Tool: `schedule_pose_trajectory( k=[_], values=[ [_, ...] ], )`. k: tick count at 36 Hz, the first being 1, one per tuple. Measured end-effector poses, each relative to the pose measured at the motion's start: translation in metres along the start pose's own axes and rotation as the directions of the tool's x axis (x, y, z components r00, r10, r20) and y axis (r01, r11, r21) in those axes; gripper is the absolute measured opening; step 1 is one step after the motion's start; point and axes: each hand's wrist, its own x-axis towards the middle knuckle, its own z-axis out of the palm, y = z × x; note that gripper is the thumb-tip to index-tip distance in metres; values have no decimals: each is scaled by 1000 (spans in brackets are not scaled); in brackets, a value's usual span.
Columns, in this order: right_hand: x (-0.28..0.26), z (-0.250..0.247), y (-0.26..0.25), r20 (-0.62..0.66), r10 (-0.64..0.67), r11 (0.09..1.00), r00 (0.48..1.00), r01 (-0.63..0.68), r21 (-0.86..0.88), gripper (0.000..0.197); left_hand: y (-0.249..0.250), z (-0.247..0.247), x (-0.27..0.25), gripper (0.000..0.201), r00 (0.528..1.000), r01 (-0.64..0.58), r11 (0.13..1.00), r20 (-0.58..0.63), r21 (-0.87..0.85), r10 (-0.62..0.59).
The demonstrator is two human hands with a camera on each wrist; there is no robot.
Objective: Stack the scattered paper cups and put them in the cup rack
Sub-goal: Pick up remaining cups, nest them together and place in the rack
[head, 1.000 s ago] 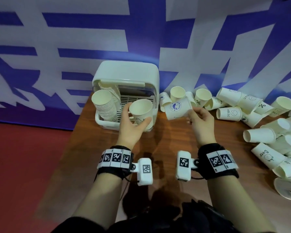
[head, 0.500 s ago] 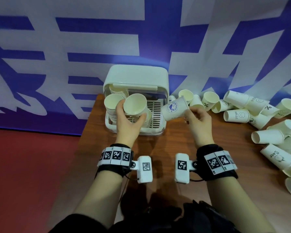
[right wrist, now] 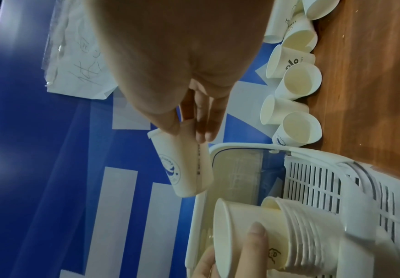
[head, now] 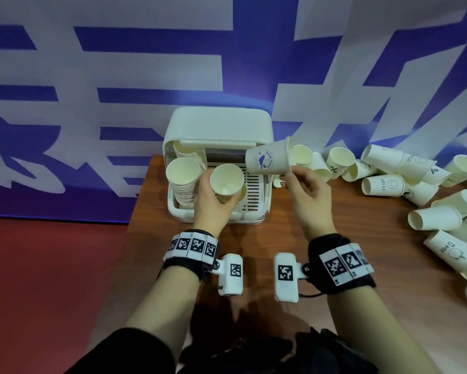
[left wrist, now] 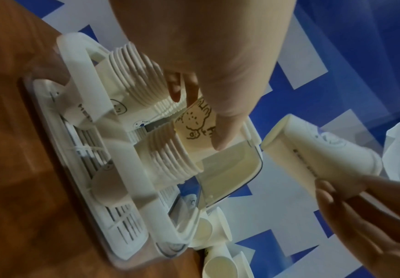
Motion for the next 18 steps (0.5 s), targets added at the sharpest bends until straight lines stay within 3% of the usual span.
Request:
schedule_pose_trajectory(
  k=[5,9,13,18],
  values=[
    [1,9,3,108,-10,999,994,14,-32,12,-11,4,3,70,1000,17,998,10,66,-17],
    [3,16,8,250,-60,989,966,92,-118,21,-16,8,5,78,998,50,995,21,82,-52],
    [9,22,18,412,-138,904,901,284,-319,13,-22,11,7,78,997,62,993,44,105,-67],
    [19,29,21,554,-158,795,817,439,-420,14,-25,12,9,80,992,81,986,84,146,-95]
  ],
)
